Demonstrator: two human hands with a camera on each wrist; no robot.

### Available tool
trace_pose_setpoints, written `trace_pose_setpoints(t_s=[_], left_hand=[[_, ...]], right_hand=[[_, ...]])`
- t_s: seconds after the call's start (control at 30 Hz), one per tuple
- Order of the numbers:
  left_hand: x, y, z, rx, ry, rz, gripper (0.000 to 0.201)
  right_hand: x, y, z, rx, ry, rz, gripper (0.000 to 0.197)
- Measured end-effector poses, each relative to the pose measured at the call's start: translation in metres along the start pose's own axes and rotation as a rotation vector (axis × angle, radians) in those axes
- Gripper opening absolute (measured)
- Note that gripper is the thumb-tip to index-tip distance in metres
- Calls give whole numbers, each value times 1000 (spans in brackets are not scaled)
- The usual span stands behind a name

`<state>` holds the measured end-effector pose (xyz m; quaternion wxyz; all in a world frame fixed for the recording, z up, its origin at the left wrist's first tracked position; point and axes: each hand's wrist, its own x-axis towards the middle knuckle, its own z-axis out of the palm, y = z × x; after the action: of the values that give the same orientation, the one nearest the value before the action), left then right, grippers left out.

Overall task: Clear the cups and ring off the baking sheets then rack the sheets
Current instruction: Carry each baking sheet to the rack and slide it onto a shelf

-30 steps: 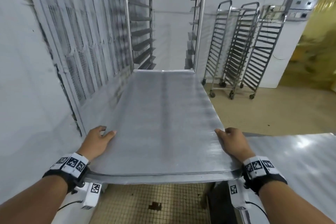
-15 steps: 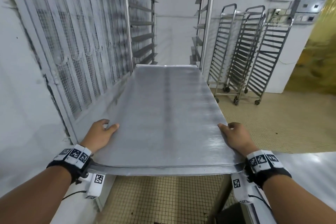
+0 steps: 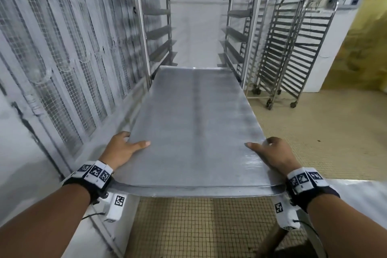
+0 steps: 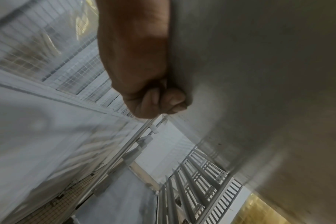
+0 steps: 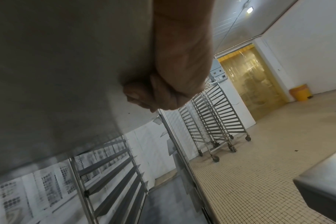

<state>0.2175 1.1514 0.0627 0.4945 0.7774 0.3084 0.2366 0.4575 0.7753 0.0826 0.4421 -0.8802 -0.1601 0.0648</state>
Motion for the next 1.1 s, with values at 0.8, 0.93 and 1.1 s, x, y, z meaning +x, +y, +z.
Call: trace_pose_setpoints(t_s=[0.8, 0.93, 1.1], left_hand=[[252, -18, 49, 112, 72, 27, 61], [273, -14, 54, 94, 71, 23, 43], [305, -5, 52, 150, 54, 31, 46]], right_hand=[[252, -15, 72, 54, 26, 12, 57], [276, -19, 76, 48, 24, 11, 61], [302, -30, 79, 39, 25, 27, 58]])
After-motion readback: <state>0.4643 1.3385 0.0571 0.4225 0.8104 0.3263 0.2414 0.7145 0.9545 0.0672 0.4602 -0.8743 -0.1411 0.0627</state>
